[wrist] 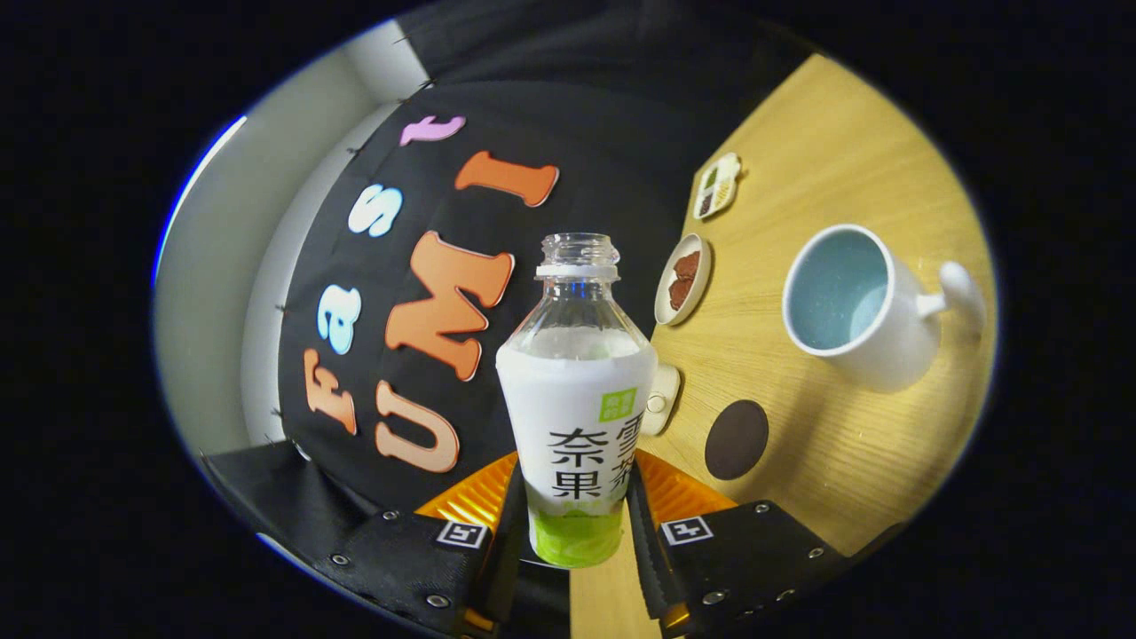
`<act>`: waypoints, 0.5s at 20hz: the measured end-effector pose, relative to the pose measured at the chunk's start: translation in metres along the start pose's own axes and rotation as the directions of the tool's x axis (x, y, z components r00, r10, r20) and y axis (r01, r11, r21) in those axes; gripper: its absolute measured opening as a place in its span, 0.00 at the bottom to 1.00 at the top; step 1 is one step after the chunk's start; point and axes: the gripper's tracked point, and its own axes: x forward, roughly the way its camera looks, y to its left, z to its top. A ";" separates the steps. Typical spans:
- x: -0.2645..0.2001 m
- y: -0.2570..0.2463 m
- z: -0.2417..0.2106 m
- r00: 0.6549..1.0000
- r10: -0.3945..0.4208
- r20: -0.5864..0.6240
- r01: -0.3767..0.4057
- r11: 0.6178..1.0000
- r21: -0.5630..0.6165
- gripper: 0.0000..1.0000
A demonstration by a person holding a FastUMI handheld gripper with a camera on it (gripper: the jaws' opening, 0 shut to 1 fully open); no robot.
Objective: Take the bottle from table, then pour the juice into the cup, finally place the bottle on the coaster
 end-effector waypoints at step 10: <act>0.050 0.009 -0.004 0.998 -0.031 -0.053 -0.020 0.651 -0.758 0.57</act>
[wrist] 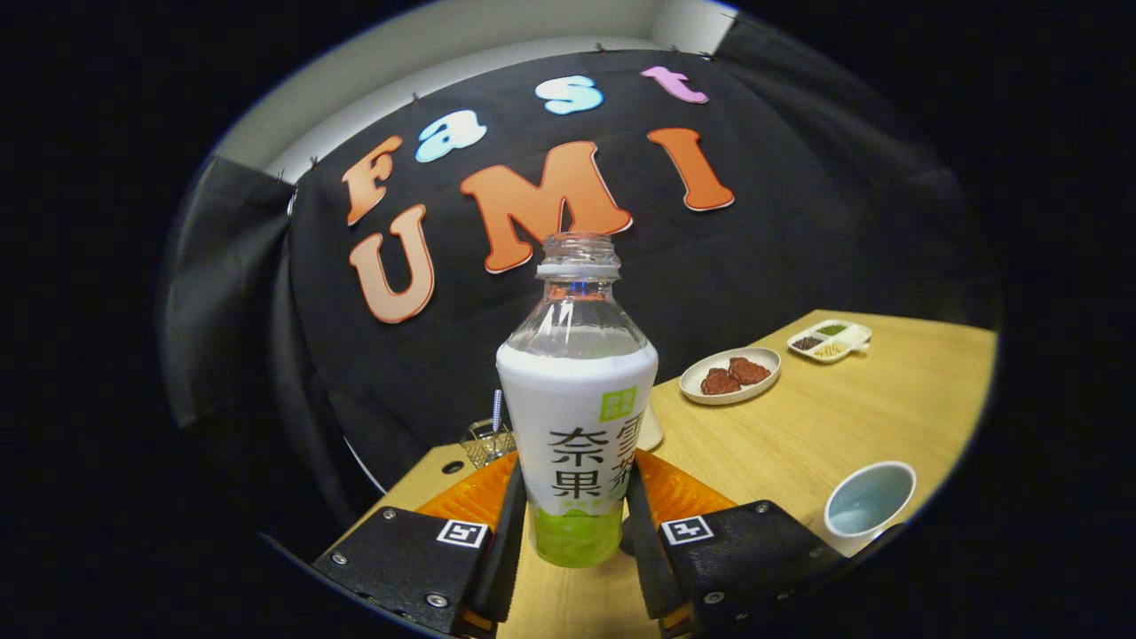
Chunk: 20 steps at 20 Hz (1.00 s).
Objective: Take the bottle from table, then pour the juice into the cup, finally place the bottle on the coaster
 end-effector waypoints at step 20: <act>0.069 -0.034 -0.073 0.985 -0.073 -0.157 0.023 0.955 -0.295 0.58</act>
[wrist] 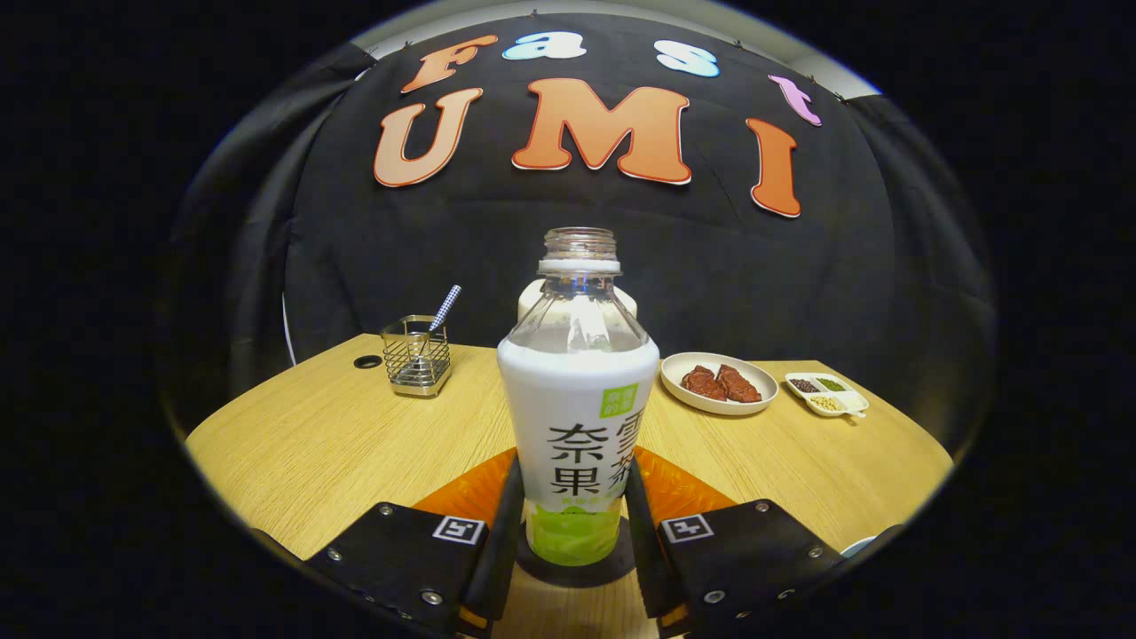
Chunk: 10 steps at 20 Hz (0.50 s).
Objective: Take the bottle from table, then pour the juice into the cup, finally place the bottle on the coaster
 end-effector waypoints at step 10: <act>-0.018 -0.016 -0.006 0.997 -0.067 0.033 0.064 0.994 0.086 0.98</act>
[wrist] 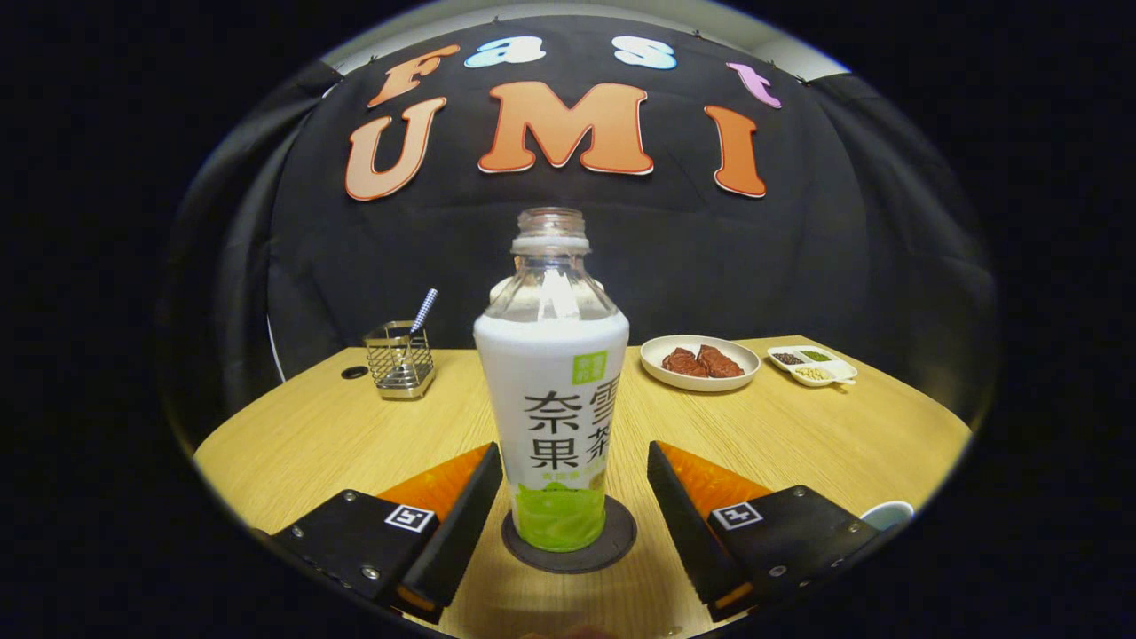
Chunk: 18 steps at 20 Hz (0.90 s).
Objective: Take the bottle from table, then pour the juice into the cup, finally place the bottle on the coaster
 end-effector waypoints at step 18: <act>-0.201 0.046 0.155 0.957 0.087 0.277 -0.072 0.995 -0.062 0.97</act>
